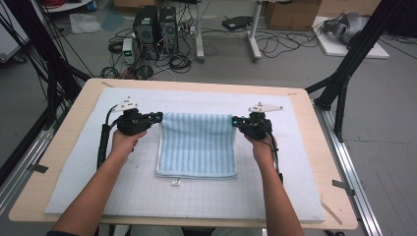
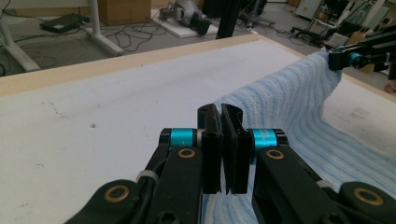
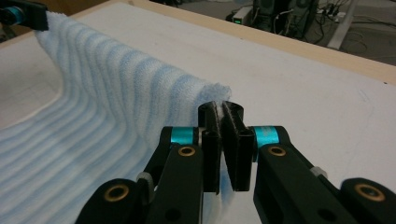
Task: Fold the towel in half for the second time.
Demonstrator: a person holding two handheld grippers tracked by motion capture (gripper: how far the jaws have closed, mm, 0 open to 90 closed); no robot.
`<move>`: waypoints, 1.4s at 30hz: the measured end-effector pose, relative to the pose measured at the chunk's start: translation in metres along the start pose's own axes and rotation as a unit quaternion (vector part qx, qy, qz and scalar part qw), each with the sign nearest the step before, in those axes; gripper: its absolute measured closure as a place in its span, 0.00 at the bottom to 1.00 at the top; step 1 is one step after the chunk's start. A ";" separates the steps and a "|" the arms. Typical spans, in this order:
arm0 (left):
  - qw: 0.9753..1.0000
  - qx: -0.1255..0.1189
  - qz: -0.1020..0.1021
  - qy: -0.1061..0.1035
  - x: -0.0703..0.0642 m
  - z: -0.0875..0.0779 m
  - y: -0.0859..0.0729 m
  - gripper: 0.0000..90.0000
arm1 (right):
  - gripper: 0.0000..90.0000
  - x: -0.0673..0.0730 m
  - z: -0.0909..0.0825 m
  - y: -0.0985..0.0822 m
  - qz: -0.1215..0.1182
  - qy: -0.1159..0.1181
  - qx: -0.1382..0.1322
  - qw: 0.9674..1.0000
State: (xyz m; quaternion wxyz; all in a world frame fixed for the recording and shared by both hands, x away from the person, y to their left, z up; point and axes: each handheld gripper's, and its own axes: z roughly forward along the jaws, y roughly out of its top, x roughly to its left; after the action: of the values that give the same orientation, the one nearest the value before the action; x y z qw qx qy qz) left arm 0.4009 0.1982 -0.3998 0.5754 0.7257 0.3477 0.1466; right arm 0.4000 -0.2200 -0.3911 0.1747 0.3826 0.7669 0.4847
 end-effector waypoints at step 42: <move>0.997 0.031 0.023 -0.059 -0.065 -0.068 -0.074 0.61 | 0.72 0.055 -0.071 -0.085 -0.025 0.067 0.011 0.997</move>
State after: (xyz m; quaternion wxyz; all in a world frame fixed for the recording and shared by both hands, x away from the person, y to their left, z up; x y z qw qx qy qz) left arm 0.2874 0.2113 -0.4369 0.5684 0.7585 0.3009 0.1054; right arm 0.2836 -0.2413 -0.4269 0.1309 0.3315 0.7915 0.4965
